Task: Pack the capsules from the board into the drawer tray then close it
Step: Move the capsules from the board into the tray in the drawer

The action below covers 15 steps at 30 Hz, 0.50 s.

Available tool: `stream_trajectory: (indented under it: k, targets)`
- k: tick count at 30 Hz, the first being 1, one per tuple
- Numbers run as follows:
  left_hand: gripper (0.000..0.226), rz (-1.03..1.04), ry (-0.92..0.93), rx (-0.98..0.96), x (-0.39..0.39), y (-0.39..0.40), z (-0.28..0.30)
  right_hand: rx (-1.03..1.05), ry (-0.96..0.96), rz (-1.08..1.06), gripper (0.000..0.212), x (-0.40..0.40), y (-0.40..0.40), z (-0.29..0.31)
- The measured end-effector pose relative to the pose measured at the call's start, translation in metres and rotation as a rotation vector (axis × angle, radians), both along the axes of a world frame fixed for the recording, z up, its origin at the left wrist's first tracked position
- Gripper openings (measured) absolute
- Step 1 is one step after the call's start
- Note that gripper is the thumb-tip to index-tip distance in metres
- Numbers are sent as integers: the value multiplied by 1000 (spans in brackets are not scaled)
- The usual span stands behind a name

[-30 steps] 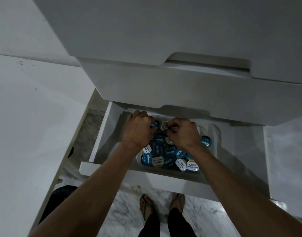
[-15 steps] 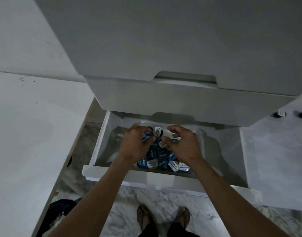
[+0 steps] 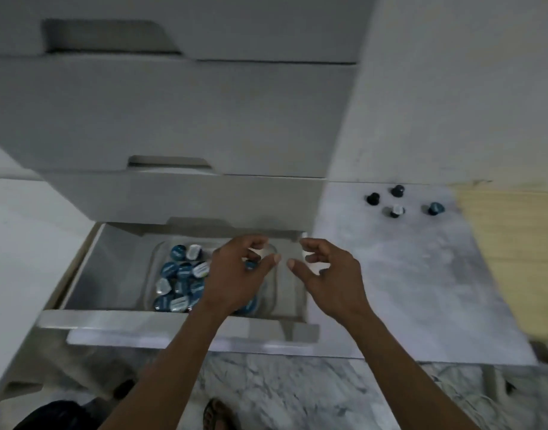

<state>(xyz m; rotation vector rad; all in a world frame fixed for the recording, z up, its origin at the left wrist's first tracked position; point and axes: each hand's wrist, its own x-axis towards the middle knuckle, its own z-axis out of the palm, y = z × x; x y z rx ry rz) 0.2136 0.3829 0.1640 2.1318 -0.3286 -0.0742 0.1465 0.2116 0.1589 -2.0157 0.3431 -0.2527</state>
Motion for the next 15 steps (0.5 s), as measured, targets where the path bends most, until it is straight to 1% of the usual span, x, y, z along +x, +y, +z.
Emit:
stream_trajectory:
  k: [4,8,11,15]
  targets:
    - [38,-52,53,-62,-34,-95,-1,-30,-10,-64,41,-42,-101,4]
    - [46,-149,116,-51,-54,-176,-2,-72,57,-166,38,-70,-186,3]
    - [45,-194,142,-19,-48,-224,-3,-85,84,-232,38,-69,-234,0]
    - [43,-160,100,-20,-13,-274,-11,-83,106,-301,43,-46,-281,-12]
